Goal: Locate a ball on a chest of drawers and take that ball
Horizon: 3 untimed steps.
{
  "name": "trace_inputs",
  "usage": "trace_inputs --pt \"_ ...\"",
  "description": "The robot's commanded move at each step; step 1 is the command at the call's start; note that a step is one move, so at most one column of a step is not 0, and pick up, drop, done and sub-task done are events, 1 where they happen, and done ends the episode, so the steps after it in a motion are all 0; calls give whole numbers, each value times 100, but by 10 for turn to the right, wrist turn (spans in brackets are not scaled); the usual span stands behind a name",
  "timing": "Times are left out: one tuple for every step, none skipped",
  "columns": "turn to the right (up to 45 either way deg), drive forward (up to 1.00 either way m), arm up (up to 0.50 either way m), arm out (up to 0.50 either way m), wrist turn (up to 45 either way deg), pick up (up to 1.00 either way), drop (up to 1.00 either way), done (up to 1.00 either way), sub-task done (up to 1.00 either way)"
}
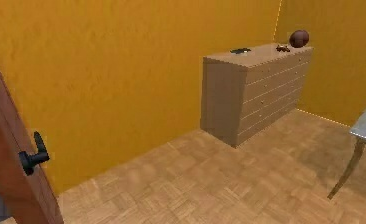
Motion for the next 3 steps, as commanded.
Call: trace_inputs --pt "150 0 0 0 0 0 0 0 0" --pt "0 100 0 0 0 0 0 0 0" --pt "90 0 0 0 0 0 0 0 0"
